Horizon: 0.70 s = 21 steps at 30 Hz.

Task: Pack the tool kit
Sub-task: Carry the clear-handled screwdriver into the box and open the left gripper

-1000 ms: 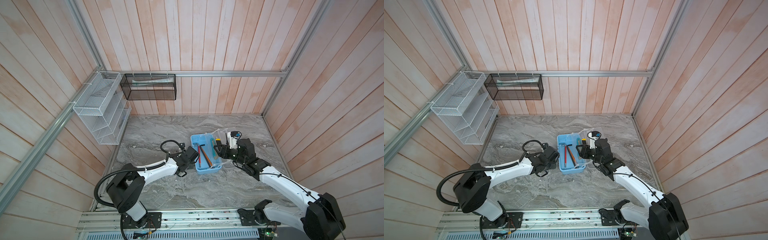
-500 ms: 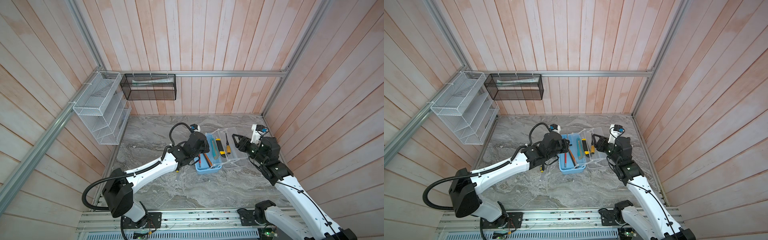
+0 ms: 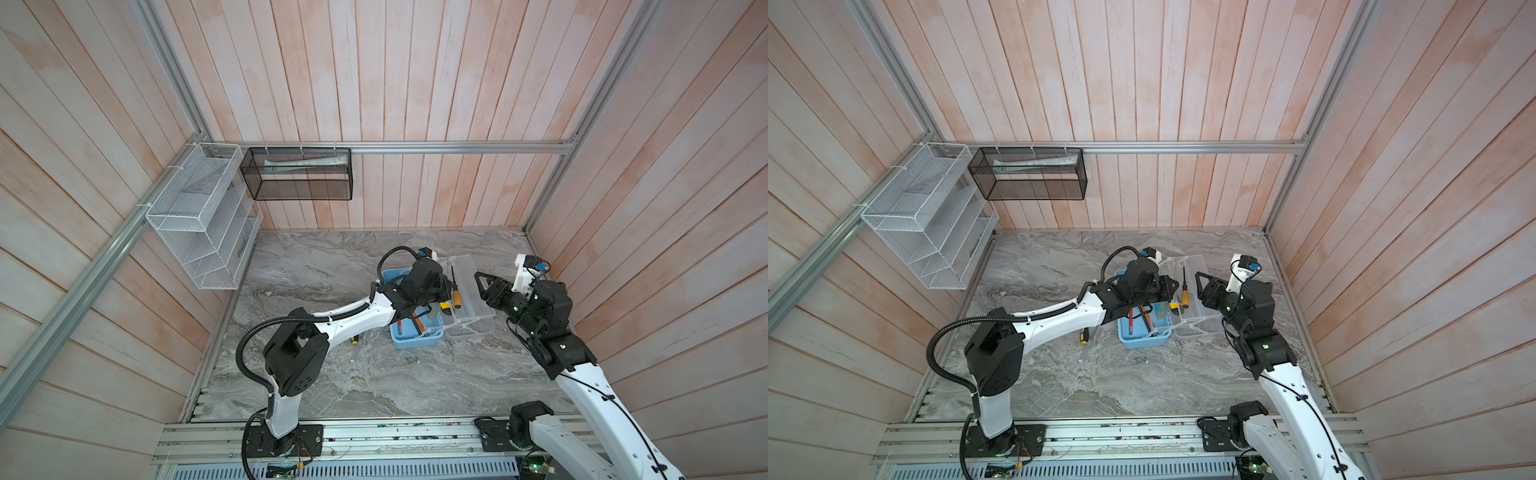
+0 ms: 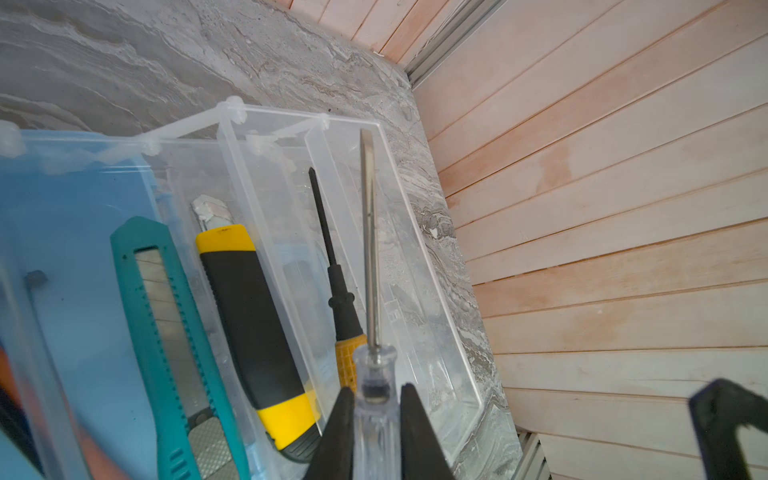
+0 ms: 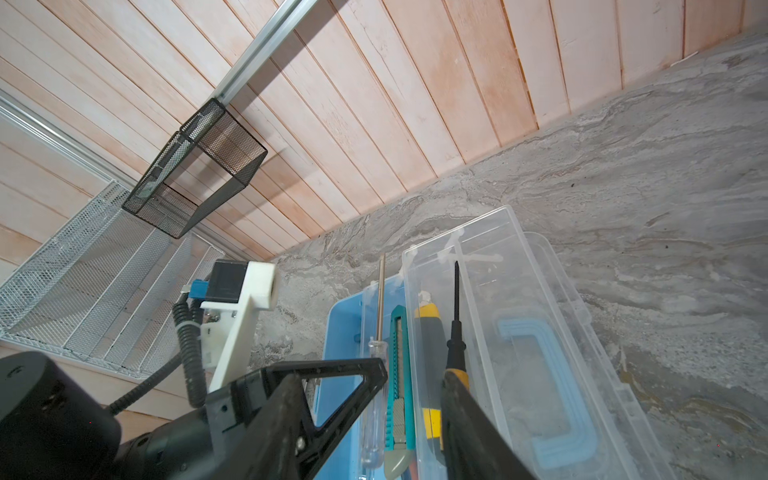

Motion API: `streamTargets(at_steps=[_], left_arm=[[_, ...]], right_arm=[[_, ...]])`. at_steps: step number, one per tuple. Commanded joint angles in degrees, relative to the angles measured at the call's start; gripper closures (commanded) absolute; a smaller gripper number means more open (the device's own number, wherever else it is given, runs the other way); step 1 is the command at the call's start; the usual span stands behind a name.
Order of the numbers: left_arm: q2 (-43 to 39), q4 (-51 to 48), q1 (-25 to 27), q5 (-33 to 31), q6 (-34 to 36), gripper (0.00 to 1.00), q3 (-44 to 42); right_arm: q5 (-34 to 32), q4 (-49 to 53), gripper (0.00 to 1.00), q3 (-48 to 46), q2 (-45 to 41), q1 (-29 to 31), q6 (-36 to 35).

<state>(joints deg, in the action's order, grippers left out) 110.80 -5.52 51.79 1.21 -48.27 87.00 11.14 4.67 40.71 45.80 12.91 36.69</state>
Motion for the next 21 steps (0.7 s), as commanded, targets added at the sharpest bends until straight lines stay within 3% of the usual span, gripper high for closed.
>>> streamTargets(at_steps=[1, 16, 21], left_arm=[[2.0, 1.04, 0.48, 1.09, -0.92, 1.0, 3.48], [8.33, -2.13, 0.68, 1.38, -2.43, 1.0, 7.84], [8.61, -2.87, 0.73, 0.84, -2.53, 0.77, 8.0]], right_arm=[[1.38, 0.94, 0.47, -1.23, -1.22, -0.59, -0.01], [2.76, 0.52, 0.46, -3.31, -1.68, -1.74, -0.78], [2.7, 0.1, 0.45, -3.51, -1.73, -1.88, -0.74]])
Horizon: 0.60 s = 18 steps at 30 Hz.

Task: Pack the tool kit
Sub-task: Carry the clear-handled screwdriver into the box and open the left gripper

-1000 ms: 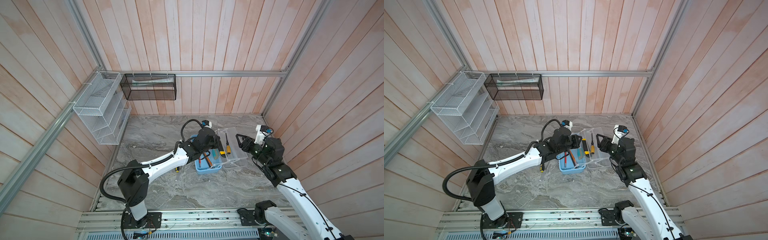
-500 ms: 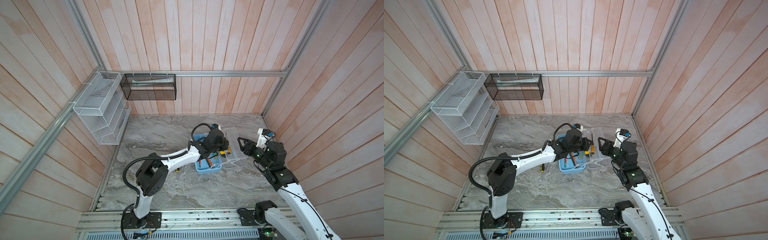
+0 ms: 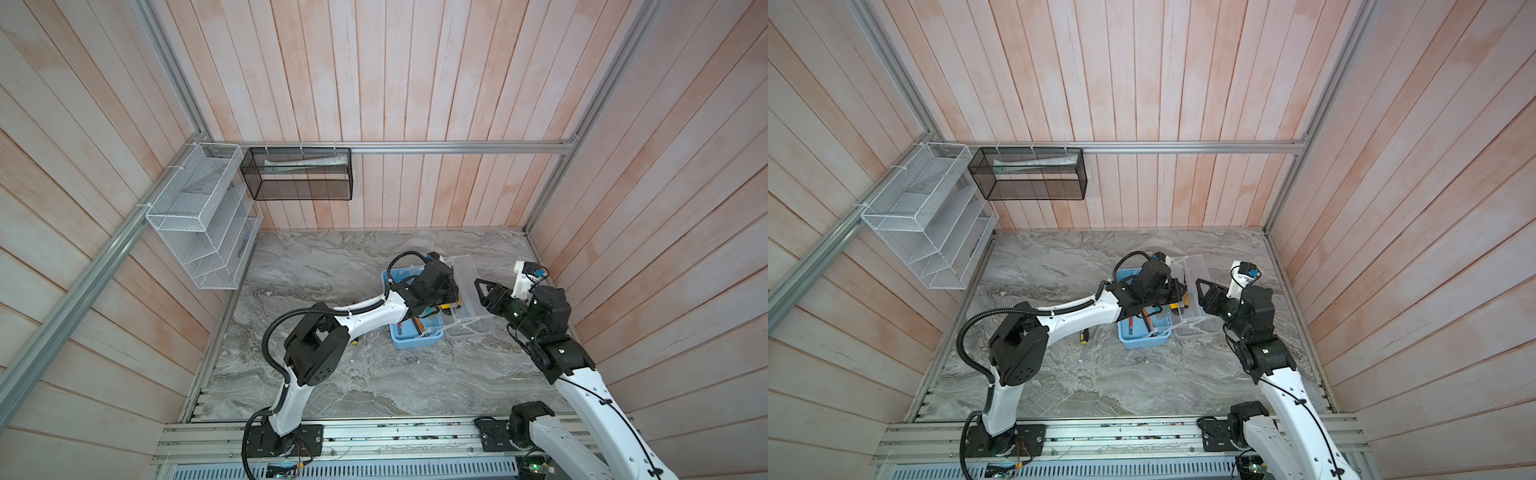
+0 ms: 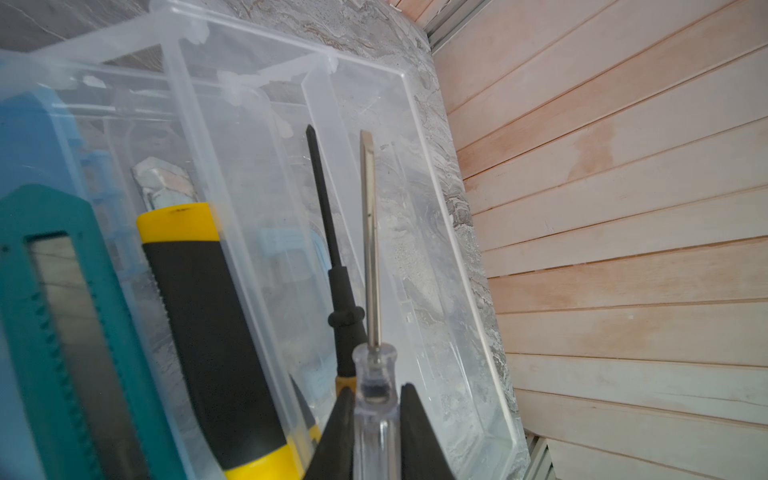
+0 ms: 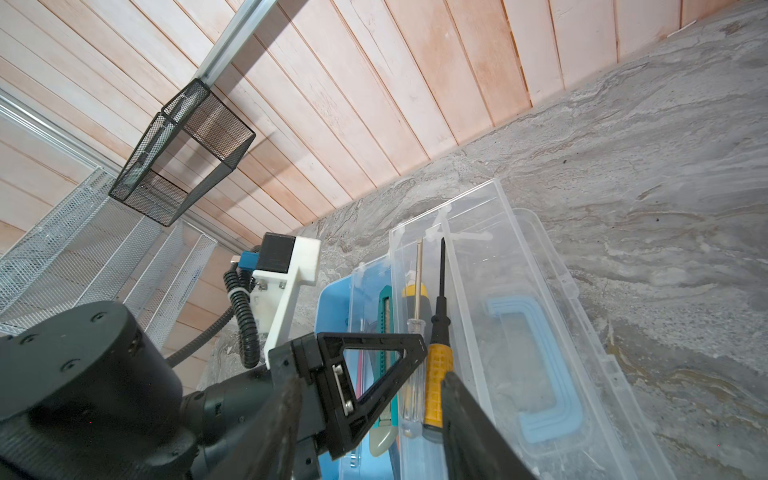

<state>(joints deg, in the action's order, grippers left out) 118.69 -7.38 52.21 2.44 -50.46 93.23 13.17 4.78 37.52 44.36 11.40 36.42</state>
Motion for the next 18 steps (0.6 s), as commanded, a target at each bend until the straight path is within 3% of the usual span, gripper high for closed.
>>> streamTargets(at_steps=[1, 18], left_arm=[[0.74, -0.95, 0.18, -0.42, -0.26, 0.73, 1.68], [-1.75, 0.22, 0.0, -1.41, 1.26, 0.69, -0.55]], right_arm=[[0.72, 0.02, 0.45, -0.3, -0.16, -0.37, -0.48], [1.4, -0.02, 0.44, 0.25, 1.02, -0.38, -0.73]])
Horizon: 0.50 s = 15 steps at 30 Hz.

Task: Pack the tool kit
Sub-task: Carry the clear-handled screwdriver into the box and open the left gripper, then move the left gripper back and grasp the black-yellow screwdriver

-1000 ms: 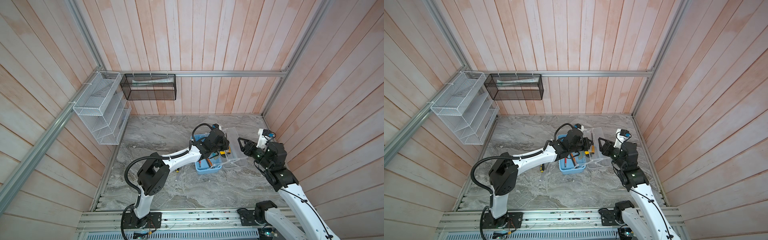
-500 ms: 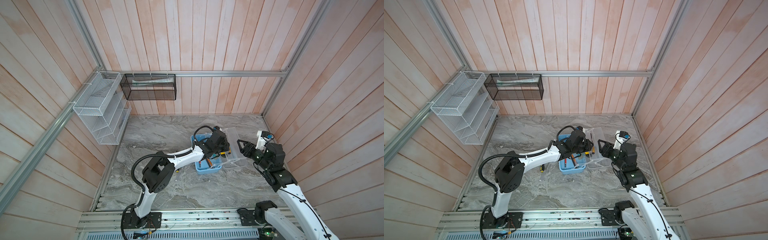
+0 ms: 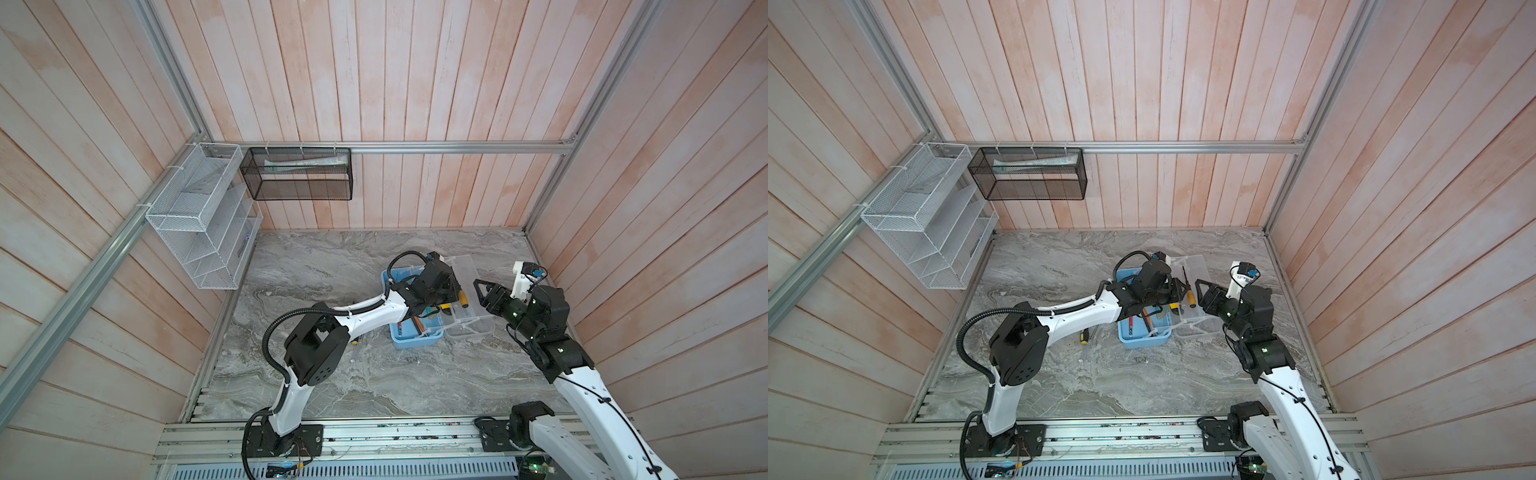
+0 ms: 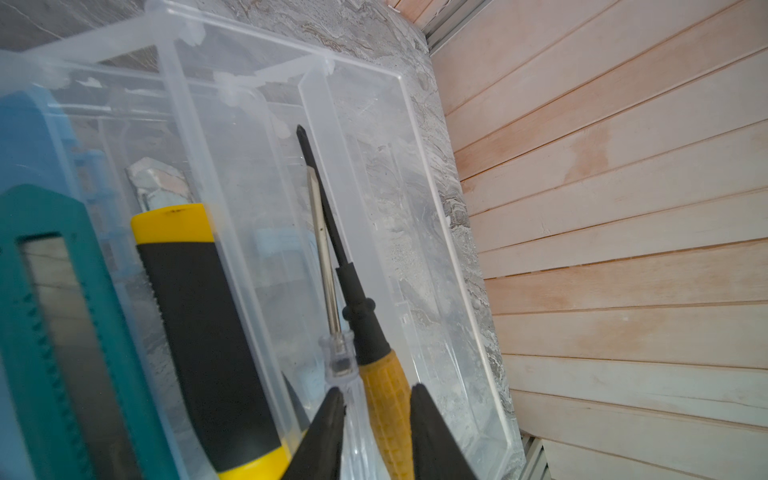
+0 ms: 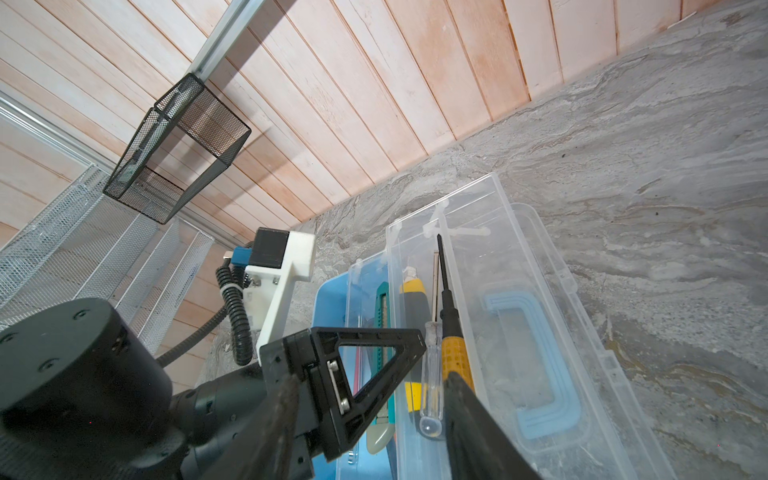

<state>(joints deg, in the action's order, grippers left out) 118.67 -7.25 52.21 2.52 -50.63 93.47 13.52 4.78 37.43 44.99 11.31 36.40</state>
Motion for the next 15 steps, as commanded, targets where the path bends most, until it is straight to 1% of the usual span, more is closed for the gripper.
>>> streamTargets(at_steps=[1, 4, 5, 7, 9, 11, 15], left_arm=[[-2.46, 0.52, 0.01, -1.84, 2.19, 0.69, -1.38], [-5.19, 0.5, 0.01, -4.13, 5.5, 0.69, -2.69], [-6.15, -0.23, 0.02, -5.3, 6.54, 0.67, -2.85], [-8.09, -1.01, 0.0, -7.36, 8.78, 0.62, -3.78], [-11.18, -0.98, 0.0, -10.29, 10.82, 0.53, -6.45], [-14.55, -1.17, 0.01, -13.42, 13.13, 0.47, -9.76], [-21.01, -6.14, -0.37, -20.57, 17.37, 0.4, -15.53]], right_arm=[[1.16, 0.21, 0.44, 0.58, 0.71, -0.3, -0.72], [1.49, 0.91, 0.44, 1.32, 1.87, -0.26, -0.89], [1.42, 1.02, 0.45, 1.48, 2.21, -0.31, -0.87], [1.42, 1.16, 0.45, 2.02, 2.94, -0.17, -0.98], [0.7, 2.01, 0.45, 3.24, 3.97, 0.9, -1.62], [-2.7, 3.14, 0.44, 4.96, 4.9, 3.59, -2.62], [-13.77, 5.12, 0.43, 8.72, 7.38, 13.6, -5.01]])
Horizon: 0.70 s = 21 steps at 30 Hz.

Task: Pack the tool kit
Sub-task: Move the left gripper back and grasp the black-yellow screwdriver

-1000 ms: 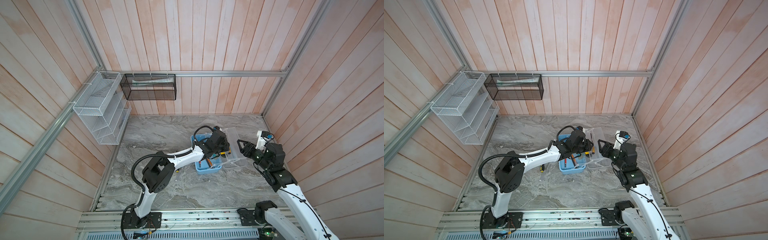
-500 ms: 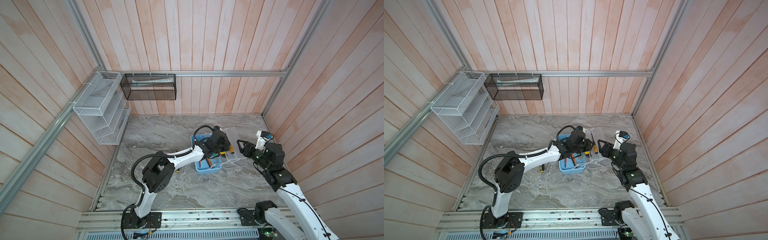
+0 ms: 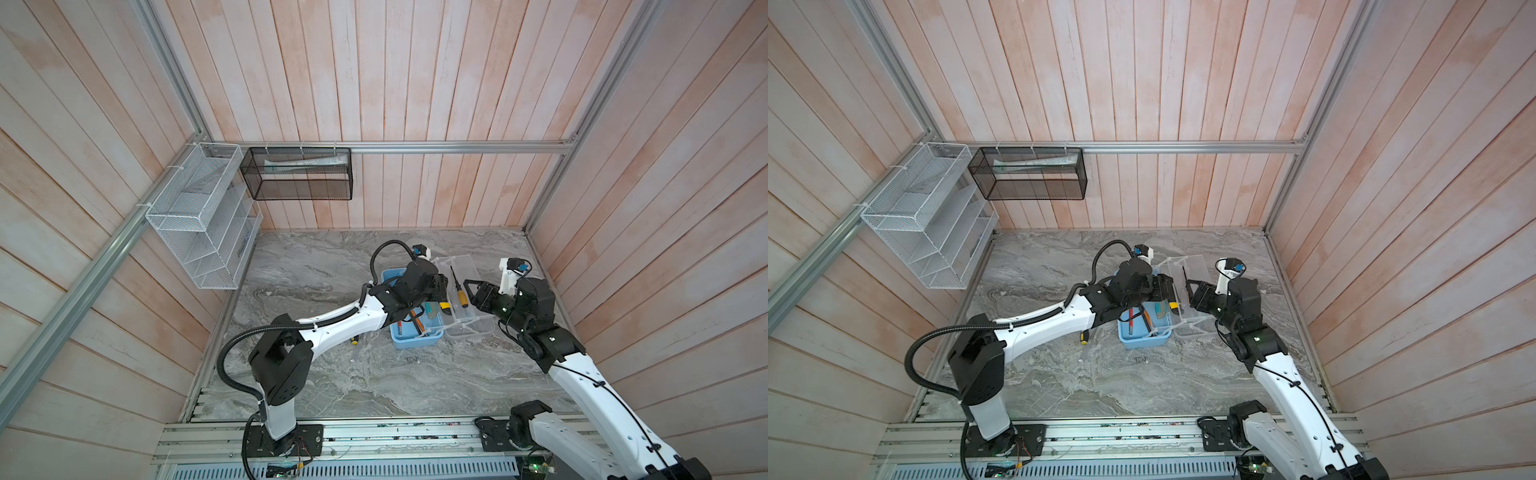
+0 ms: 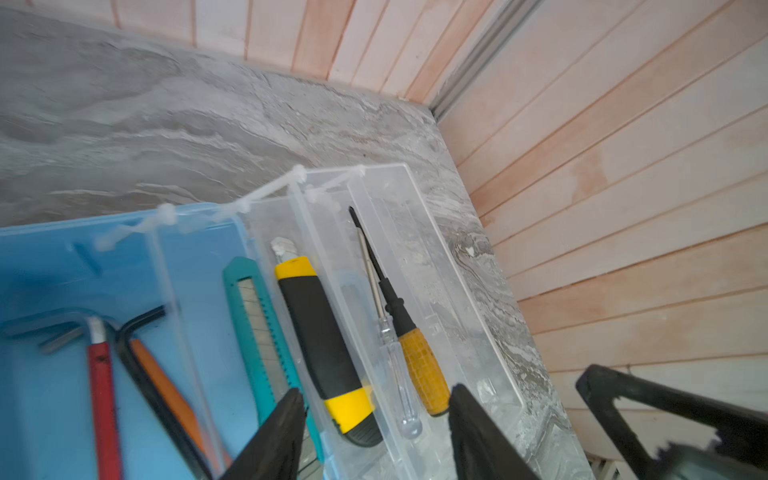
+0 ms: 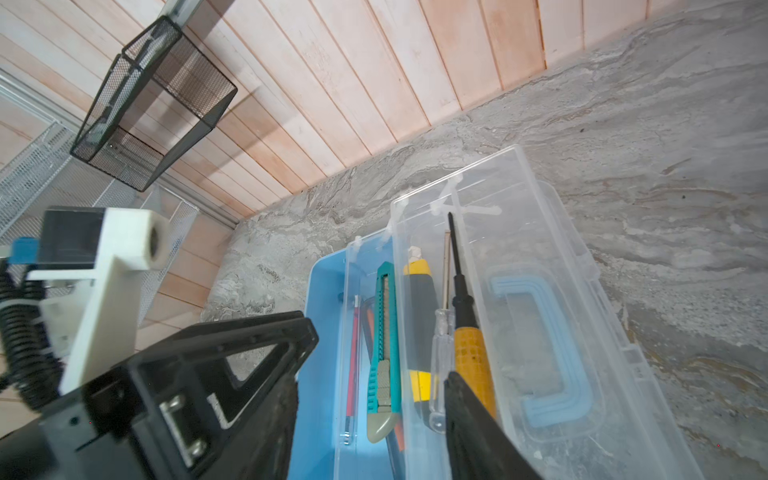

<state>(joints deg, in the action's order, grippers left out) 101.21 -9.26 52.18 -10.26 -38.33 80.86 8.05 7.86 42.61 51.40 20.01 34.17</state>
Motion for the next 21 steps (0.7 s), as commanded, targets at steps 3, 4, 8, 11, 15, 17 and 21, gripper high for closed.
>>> streamTargets(at_steps=[3, 4, 8, 11, 15, 17, 21], left_arm=[[-7.46, -9.09, -1.14, -11.61, 6.1, 0.38, -6.61], [-8.59, -10.33, -1.43, -12.36, 6.12, 0.38, -7.88], [-13.51, -16.81, -4.19, -12.69, 3.17, 0.38, -13.59], [-17.52, -18.41, -6.06, -12.28, 1.11, 0.38, -19.41], [-21.31, -19.27, -9.05, -10.94, -1.8, 0.38, -26.18], [-22.34, -19.13, -11.11, -9.26, -2.89, 0.38, -29.22], [-22.08, -18.12, -13.15, -8.37, -3.16, 0.39, -31.89]], right_arm=[[-15.14, 2.73, 0.43, 5.73, 3.47, 12.6, -4.06], [-16.82, 2.61, 0.43, 6.11, 4.28, 14.87, -4.33], [-21.79, 2.64, 0.41, 8.43, 8.41, 23.8, -4.99], [-23.3, 2.67, 0.4, 10.01, 11.94, 28.52, -5.08], [-20.89, 1.51, 0.41, 10.26, 15.74, 31.25, -4.4], [-18.35, 0.02, 0.42, 9.64, 17.29, 31.77, -3.65], [-14.99, -2.0, 0.42, 9.33, 20.33, 32.02, -2.19]])
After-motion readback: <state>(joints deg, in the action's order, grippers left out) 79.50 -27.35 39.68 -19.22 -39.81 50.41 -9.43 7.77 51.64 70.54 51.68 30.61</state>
